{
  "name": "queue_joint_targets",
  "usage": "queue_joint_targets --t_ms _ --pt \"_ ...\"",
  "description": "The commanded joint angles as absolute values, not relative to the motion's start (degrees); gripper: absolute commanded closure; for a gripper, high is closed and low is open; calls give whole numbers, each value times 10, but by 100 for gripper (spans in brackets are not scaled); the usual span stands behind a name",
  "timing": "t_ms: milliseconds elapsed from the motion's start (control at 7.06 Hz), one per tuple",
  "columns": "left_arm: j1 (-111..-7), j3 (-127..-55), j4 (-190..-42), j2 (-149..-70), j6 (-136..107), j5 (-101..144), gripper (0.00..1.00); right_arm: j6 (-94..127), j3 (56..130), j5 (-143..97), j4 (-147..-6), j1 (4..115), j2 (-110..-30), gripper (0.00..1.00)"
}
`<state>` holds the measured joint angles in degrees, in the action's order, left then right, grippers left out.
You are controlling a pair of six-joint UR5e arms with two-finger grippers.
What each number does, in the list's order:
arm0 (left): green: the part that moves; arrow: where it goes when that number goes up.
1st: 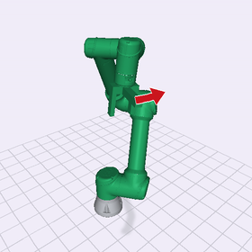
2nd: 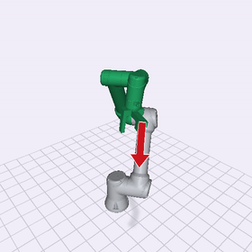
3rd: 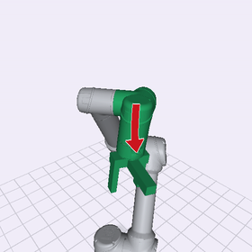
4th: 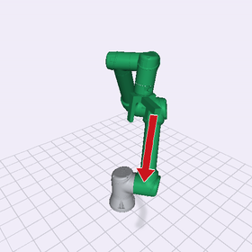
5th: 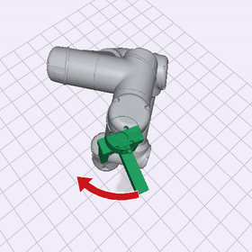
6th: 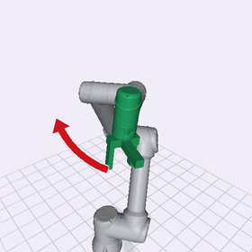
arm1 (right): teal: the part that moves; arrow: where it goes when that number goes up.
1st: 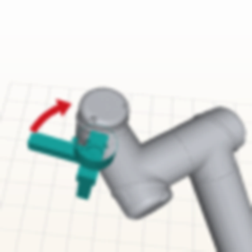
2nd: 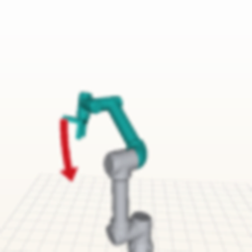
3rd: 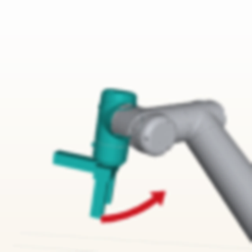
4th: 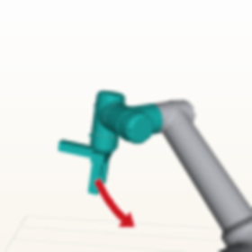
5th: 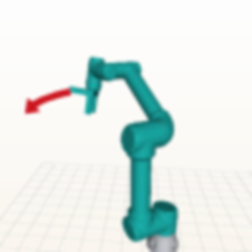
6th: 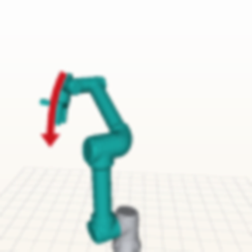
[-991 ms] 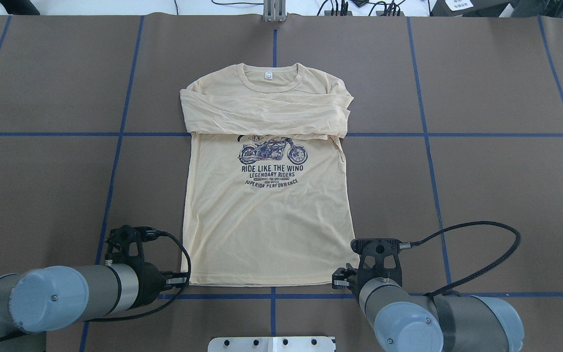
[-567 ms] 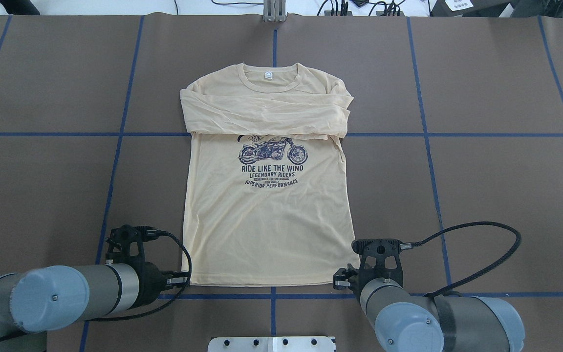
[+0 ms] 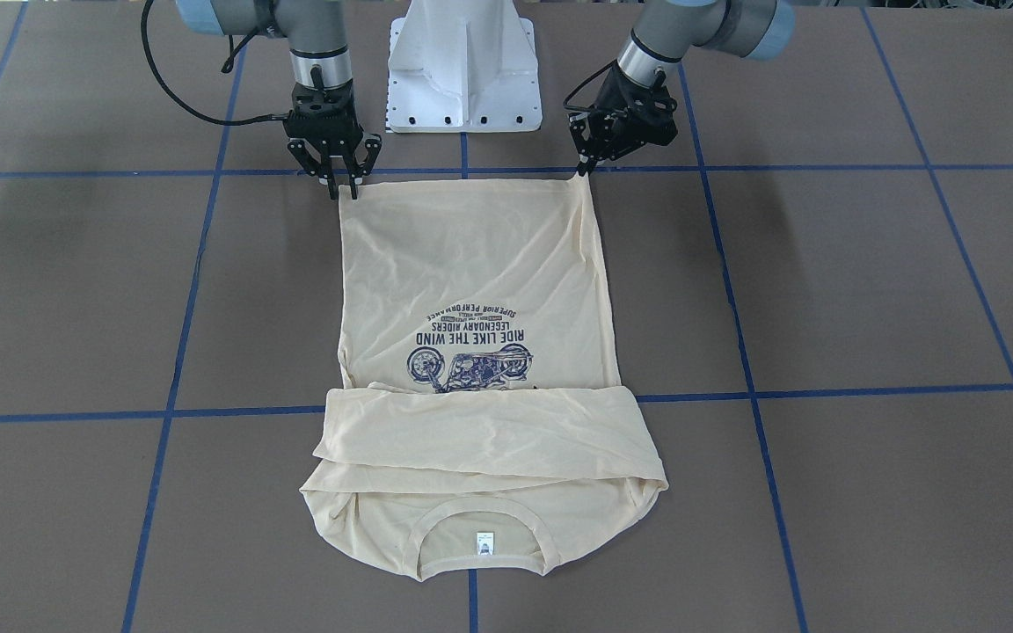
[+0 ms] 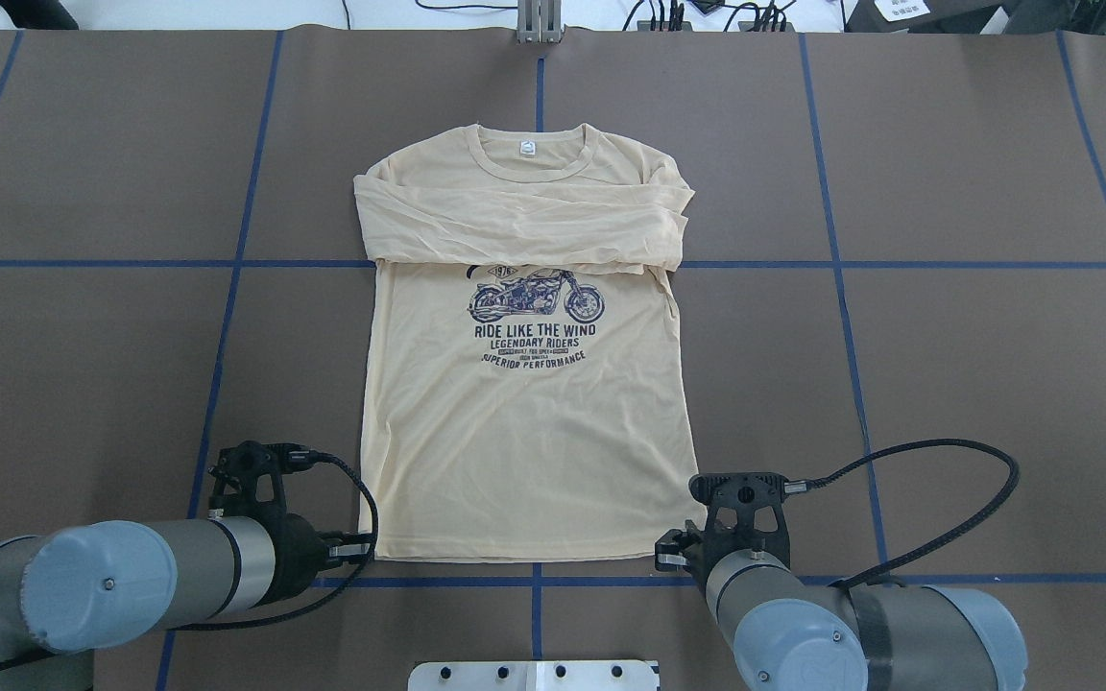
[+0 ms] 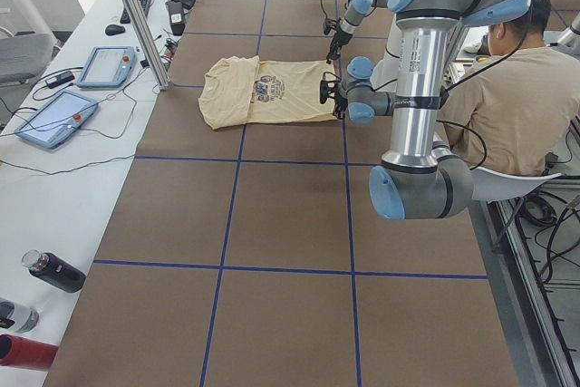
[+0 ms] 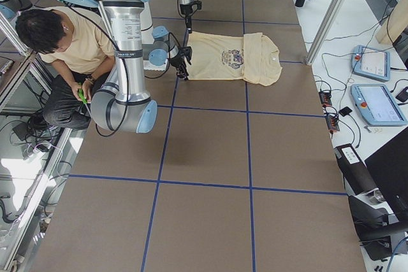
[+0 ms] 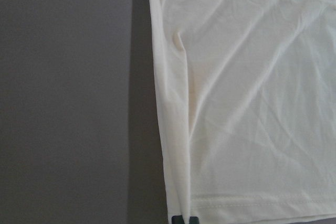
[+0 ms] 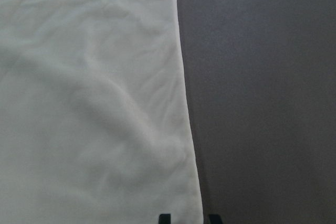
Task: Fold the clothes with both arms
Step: 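Lower both grippers onto the hem corners and grasp them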
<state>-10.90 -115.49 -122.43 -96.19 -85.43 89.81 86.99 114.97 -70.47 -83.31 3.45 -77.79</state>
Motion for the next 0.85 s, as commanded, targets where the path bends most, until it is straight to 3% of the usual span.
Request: queue_joint_targets --t_ms 0,142,425,708 --pt "-109 -1155 -1224 -962 -854 898 100 869 1149 -704 -832 33 -776 65" --pt "-109 -1155 -1224 -962 -854 899 100 869 1150 -704 -833 33 -776 80" --pt "-109 -1155 -1224 -964 -854 899 100 869 1150 -703 -833 33 -778 100" --pt "-110 -1156 -1224 -966 -854 900 100 868 1159 -704 -833 38 -780 100"
